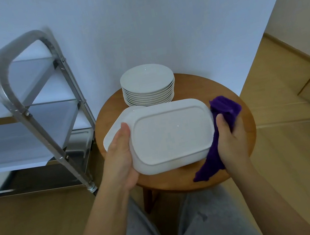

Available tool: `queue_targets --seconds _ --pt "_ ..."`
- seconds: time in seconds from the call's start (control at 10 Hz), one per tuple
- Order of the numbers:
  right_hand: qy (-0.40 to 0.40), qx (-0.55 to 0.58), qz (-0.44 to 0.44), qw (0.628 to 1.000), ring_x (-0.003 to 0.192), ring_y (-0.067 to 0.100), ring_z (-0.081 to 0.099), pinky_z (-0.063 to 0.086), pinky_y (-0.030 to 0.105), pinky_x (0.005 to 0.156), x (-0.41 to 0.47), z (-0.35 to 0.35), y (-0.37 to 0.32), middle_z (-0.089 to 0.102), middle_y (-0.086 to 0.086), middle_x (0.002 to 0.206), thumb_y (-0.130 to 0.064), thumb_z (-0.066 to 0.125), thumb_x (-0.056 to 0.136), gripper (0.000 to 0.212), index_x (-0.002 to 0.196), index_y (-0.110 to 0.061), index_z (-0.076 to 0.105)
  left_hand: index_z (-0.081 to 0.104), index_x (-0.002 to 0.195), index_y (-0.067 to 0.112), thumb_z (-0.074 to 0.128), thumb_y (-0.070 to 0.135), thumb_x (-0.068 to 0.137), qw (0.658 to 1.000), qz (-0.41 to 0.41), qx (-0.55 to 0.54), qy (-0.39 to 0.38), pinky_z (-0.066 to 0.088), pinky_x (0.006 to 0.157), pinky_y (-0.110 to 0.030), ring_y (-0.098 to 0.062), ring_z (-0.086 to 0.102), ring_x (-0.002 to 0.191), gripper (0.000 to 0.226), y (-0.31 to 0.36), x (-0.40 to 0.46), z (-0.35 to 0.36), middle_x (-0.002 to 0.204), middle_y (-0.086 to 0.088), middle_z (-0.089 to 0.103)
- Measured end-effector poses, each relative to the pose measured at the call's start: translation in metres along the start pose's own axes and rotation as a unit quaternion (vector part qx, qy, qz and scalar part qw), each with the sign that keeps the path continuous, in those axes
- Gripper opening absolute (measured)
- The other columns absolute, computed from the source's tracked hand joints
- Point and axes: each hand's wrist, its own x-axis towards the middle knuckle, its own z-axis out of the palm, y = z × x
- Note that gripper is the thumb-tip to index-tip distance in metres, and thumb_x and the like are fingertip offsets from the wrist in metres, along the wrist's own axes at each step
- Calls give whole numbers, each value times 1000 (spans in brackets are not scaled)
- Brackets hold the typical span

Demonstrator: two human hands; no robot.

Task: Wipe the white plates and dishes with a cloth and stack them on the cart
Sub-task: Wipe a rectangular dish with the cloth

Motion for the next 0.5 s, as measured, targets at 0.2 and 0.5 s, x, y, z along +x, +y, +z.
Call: queue_targets --seconds 0.2,0.5 --pt "-67 -79 -135 985 110 7 51 38 17 92 -16 37 -9 55 -8 121 -27 42 87 43 129 -32 44 63 94 31 43 43 94 996 31 76 44 52 80 -33 -10 68 89 23 -13 -7 22 94 11 73" --pt "-233 -213 -361 878 104 28 59 51 38 88 -76 82 -23 60 16 120 -27 48 90 40 129 -18 45 45 133 9 21 -5 98 903 48 342 255 48 93 -31 -25 52 122 45 -33 -28 23 134 -13 53"
